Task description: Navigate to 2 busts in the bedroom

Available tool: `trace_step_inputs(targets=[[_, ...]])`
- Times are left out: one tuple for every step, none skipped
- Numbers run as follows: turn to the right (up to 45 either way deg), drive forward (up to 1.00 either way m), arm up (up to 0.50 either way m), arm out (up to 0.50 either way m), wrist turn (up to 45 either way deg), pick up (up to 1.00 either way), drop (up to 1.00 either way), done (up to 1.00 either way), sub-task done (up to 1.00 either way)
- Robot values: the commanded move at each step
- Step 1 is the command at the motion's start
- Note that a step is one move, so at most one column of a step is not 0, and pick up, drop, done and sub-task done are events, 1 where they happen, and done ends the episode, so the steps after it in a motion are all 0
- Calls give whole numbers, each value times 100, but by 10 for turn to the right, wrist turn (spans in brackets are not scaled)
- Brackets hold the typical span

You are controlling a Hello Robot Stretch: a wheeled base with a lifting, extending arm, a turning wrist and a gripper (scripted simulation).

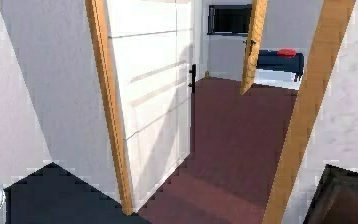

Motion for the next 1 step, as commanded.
trace_step_inputs(targets=[[0, 70, 0, 0, 0, 0, 0, 0, 0]])
